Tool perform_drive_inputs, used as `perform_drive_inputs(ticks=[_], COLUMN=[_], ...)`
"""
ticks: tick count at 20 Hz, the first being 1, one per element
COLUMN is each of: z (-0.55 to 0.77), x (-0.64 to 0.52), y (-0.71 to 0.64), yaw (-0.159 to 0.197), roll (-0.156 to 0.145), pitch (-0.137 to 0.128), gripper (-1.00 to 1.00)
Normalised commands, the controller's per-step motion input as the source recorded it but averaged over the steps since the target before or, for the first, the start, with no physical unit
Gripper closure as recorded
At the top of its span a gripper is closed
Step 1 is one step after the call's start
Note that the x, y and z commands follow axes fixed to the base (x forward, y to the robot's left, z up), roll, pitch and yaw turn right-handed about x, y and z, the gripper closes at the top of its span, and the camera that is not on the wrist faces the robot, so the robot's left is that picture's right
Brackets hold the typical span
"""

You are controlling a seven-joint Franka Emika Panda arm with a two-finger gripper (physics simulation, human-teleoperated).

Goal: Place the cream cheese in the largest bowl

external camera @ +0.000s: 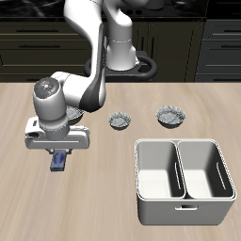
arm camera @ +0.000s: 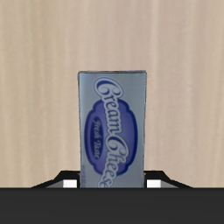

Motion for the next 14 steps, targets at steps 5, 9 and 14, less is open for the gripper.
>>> perform_drive_inputs(ticks=[5,9,14], z=[0.07,0.35,0.44], x=[0.02,-0.02,0.01], y=[0.00,0.01,0.06], yaw=[0.003,0.014,0.006], roll=[-0.001,-0.033,-0.011], pitch=[-0.022,-0.044,-0.048], gripper=[1.00,1.00,1.00])
